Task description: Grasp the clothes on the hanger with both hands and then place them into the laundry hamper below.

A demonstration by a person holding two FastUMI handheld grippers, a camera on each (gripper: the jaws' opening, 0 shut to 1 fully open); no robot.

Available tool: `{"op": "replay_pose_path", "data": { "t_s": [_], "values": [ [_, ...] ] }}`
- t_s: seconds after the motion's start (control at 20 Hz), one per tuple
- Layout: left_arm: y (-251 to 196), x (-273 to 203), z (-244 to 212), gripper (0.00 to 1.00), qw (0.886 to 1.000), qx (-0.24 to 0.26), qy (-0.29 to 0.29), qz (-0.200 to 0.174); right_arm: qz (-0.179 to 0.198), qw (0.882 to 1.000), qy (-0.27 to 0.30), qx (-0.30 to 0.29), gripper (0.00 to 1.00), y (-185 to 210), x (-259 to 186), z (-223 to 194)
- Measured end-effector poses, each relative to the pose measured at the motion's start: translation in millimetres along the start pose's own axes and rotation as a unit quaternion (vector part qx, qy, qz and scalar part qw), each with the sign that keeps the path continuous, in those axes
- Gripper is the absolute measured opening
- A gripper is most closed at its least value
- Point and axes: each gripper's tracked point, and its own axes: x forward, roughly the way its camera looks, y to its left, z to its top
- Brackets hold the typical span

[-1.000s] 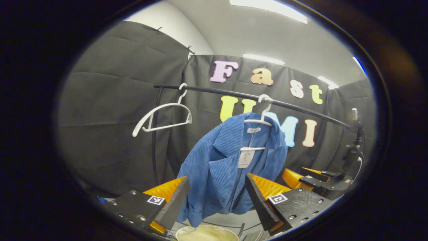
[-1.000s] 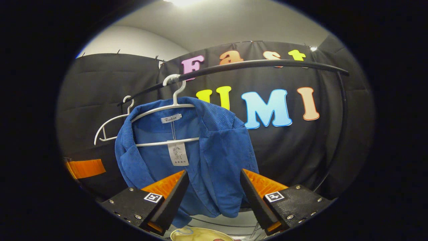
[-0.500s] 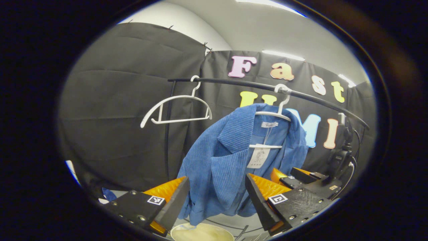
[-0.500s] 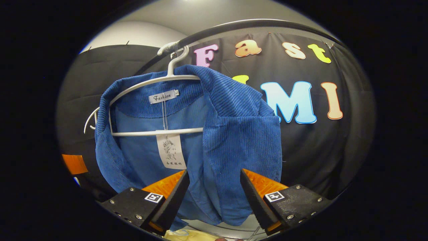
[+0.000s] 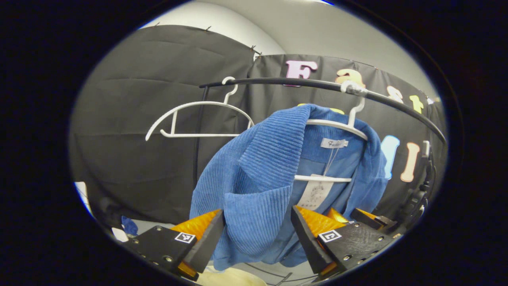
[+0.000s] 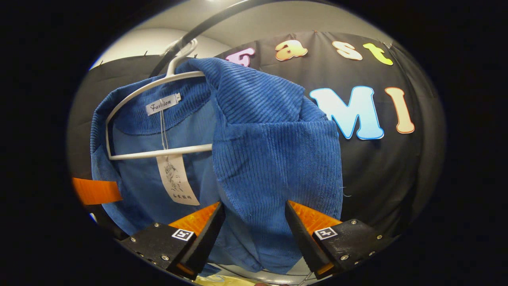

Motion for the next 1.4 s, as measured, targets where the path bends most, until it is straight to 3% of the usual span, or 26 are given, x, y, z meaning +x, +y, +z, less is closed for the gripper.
{"op": "replay_pose_path", "data": {
  "t_s": [0.1,0.15,0.3,0.4,0.5,0.55,0.6,0.75,0.85,1.1,1.2,1.35,1.4],
  "values": [
    [7.4,6.8,3.4,0.96,0.999,0.002,-0.011,0.03,0.009,1.0,-0.001,-0.003,0.94,1.7,7.9,-0.7],
    [7.6,8.4,3.1,1.0,0.999,0.001,-0.013,0.03,0.011,1.0,-0.001,-0.004,0.94,2.4,9.5,-1.0],
    [7.9,9.6,4.2,0.66,1.0,-0.011,-0.017,0.021,0.019,1.0,-0.002,0.001,0.92,2.2,18.5,3.3],
    [4.3,17.7,5.0,0.43,1.0,-0.009,-0.022,0.016,0.026,1.0,-0.003,0.001,0.84,-4.0,26.7,8.3],
    [-2.4,19.4,4.3,0.2,1.0,-0.009,-0.023,0.008,0.035,0.999,-0.002,0.005,0.68,-6.9,29.5,10.9],
    [-5.8,17.8,4.2,0.08,1.0,-0.014,-0.023,-0.006,0.042,0.999,-0.002,0.009,0.55,-6.5,29.1,12.4],
    [-10.5,14.1,5.5,0.12,0.999,-0.018,-0.026,-0.02,0.049,0.999,-0.002,0.012,0.42,-6.0,28.8,13.7],
    [-16.8,3.4,7.1,0.08,0.998,-0.016,-0.036,-0.053,0.058,0.998,-0.007,0.018,0.02,-8.7,18.9,16.5],
    [-22.7,5.6,3.6,0.17,0.997,-0.011,-0.032,-0.068,0.076,0.997,-0.003,0.018,0.0,-6.6,15.4,15.6],
    [-24.0,14.0,3.1,0.12,0.997,-0.013,-0.036,-0.071,0.078,0.997,-0.002,0.005,0.0,-9.6,10.4,15.0],
    [-15.7,17.9,2.5,0.16,0.998,-0.016,-0.039,-0.055,0.079,0.997,-0.001,0.007,0.0,-7.5,7.2,13.9],
    [-20.6,21.0,1.3,0.16,0.997,-0.023,-0.041,-0.065,0.086,0.996,0.001,0.002,0.0,-2.5,-0.3,12.0],
    [-16.8,23.9,1.5,0.11,0.997,-0.031,-0.039,-0.057,0.087,0.996,0.001,-0.001,0.0,-0.9,-3.4,11.7]
  ]
}}
